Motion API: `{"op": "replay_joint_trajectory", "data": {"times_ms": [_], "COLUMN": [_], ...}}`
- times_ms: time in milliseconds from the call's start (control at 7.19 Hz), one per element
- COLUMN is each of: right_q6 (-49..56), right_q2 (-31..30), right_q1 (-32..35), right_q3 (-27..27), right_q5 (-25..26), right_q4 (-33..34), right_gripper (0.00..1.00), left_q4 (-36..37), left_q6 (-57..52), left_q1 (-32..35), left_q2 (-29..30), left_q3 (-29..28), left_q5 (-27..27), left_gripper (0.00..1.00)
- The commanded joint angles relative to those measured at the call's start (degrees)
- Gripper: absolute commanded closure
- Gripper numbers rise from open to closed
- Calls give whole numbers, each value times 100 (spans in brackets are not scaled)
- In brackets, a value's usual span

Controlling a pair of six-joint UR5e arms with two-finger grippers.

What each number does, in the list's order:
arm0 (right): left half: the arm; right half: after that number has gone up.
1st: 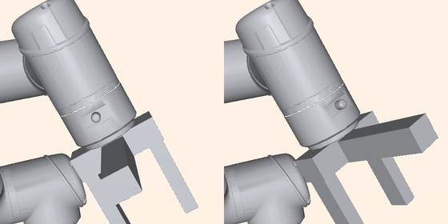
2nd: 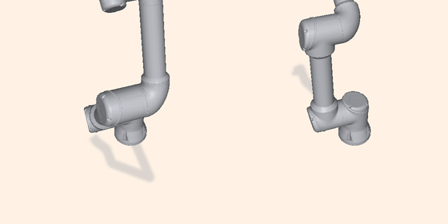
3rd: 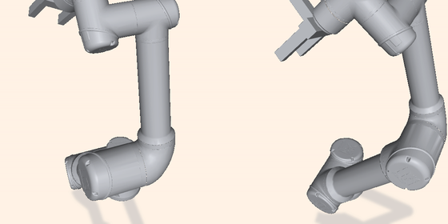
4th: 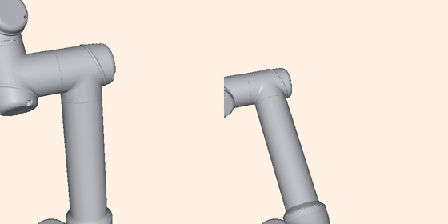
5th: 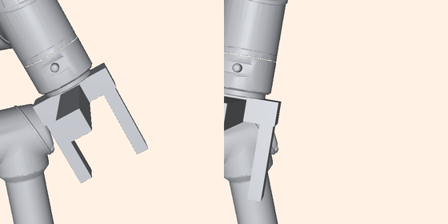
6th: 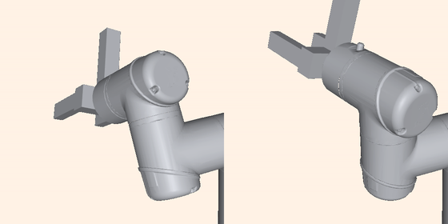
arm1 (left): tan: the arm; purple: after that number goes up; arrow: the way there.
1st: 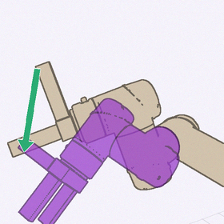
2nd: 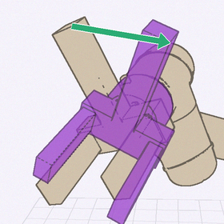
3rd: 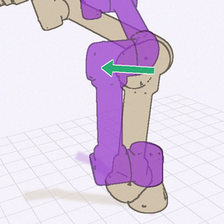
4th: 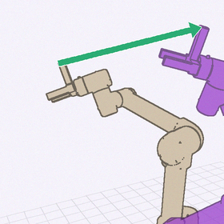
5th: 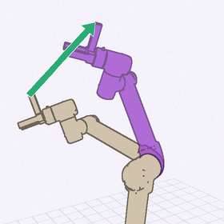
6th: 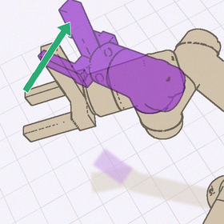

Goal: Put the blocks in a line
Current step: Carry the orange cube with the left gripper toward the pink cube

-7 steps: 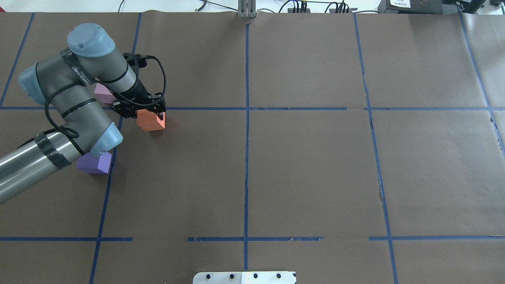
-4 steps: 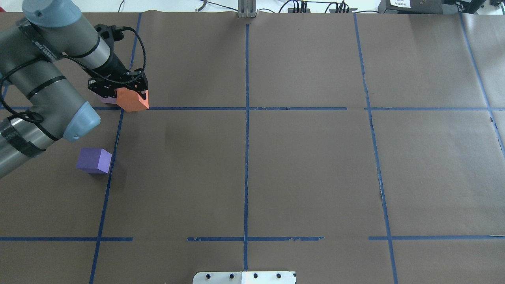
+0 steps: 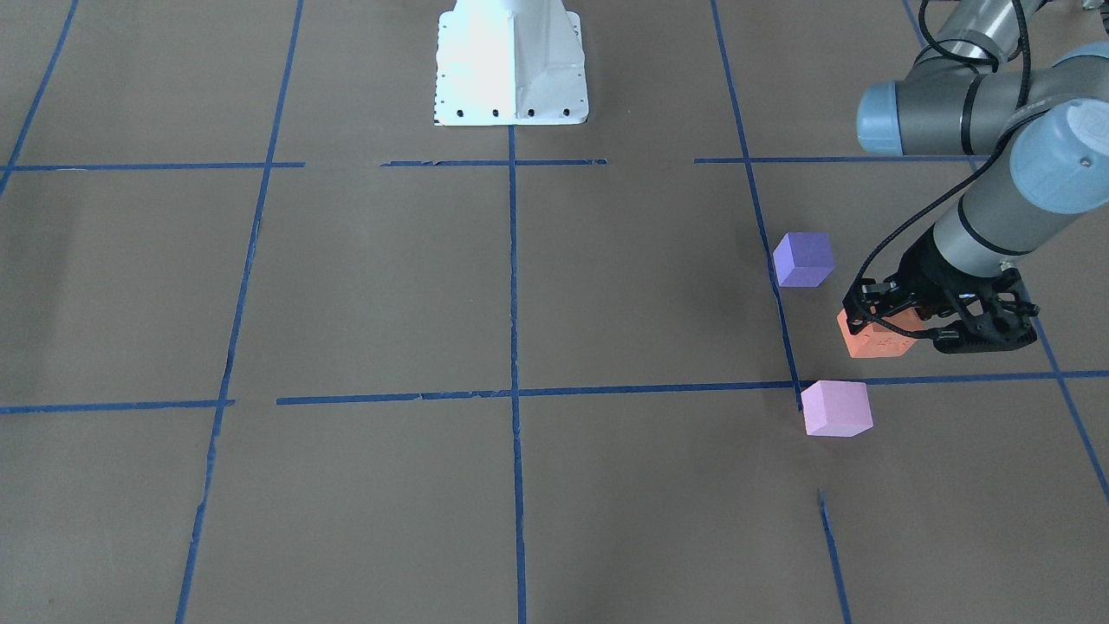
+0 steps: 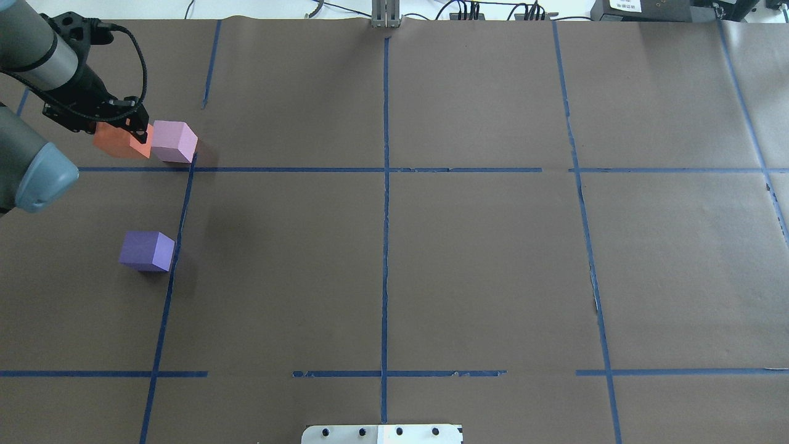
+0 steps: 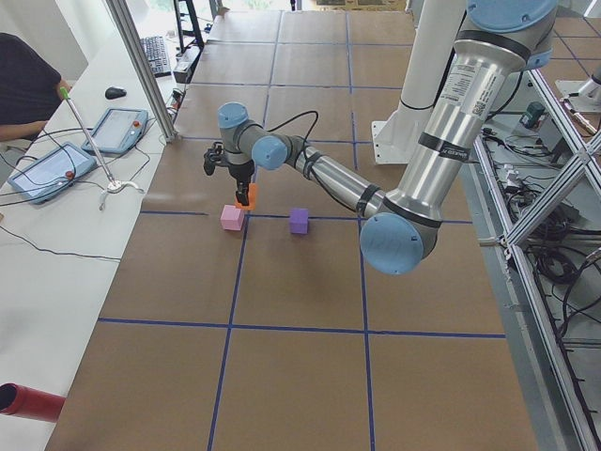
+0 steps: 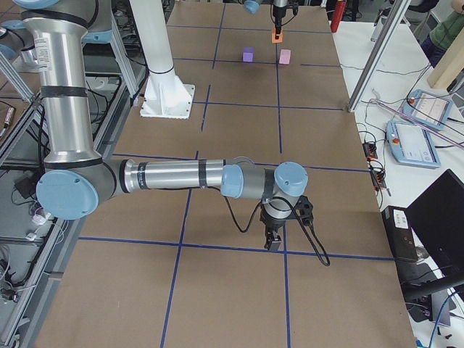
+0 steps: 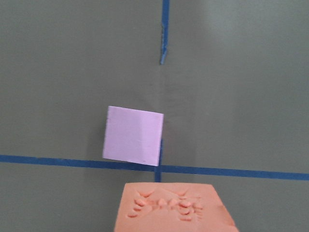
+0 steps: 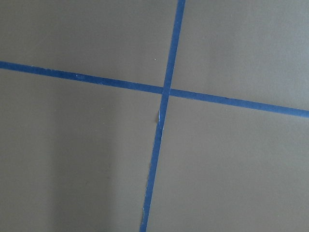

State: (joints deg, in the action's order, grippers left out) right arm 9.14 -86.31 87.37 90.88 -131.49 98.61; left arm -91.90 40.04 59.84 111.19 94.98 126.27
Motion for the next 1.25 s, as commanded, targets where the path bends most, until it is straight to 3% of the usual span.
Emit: {"op": "replay_joint_trajectory", "data": {"times_ms": [0, 1113], "right_q6": [0, 0], "right_q2": [0, 0], "right_q1": [0, 0], "right_q3": [0, 0], "right_q5": [0, 0], "right_q4": [0, 0], "right_gripper": [0, 0], "left_q4": [-302, -741], "left_q6": [-111, -50], "left_q1": [-322, -631], "left_q2": [-80, -80], "left_q3": [-383, -901], "left_q5": [-67, 223], "left_gripper": [71, 72]}}
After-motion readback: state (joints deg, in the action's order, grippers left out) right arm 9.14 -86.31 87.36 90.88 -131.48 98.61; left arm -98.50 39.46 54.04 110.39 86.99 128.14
